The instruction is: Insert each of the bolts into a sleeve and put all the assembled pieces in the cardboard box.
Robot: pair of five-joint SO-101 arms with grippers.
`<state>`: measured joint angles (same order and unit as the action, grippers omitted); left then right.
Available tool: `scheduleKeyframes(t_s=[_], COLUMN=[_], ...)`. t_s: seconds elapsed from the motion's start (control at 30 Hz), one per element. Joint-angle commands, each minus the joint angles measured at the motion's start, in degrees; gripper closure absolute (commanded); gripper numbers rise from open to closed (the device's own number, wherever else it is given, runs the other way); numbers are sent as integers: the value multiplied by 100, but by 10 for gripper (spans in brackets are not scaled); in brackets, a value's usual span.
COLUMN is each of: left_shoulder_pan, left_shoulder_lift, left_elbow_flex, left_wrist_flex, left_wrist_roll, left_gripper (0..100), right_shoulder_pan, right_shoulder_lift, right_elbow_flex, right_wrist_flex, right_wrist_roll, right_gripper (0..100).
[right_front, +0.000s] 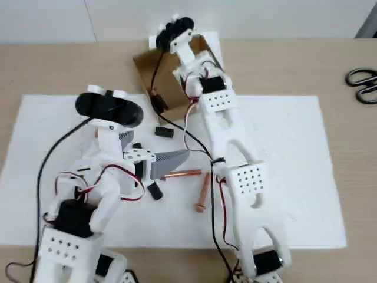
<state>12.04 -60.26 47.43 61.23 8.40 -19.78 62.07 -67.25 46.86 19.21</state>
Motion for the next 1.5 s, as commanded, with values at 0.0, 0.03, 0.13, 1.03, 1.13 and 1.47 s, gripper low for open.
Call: scheduleKeyframes(t_s=[0.0, 0.03, 0.13, 1.03, 1.13, 1.47], left_shoulder_pan=[-26, -26, -26, 536, 554, 545], left_shoulder_lift=[-44, -44, -44, -53, -53, -53], left_elbow_flex=[-75, -75, -75, -84, -84, -295], left_wrist_flex=[-141, -141, -141, -396, -404, -404], left_wrist_roll=[-35, -35, -18, -9, -9, -9], left_gripper=[551, 551, 551, 551, 551, 551], right_shoulder_pan=[-31, -31, -31, 611, 998, 1420], right_shoulder_lift=[-602, -690, -1015, -6237, -7275, -8919], right_elbow_flex=[-967, -1204, -1969, -1160, 97, 4563], right_wrist_flex=[453, 646, 1710, 5086, 5086, 4444], right_wrist_roll=[18, 18, 9, -475, -237, -738], right_gripper=[806, 809, 811, 994, 994, 994])
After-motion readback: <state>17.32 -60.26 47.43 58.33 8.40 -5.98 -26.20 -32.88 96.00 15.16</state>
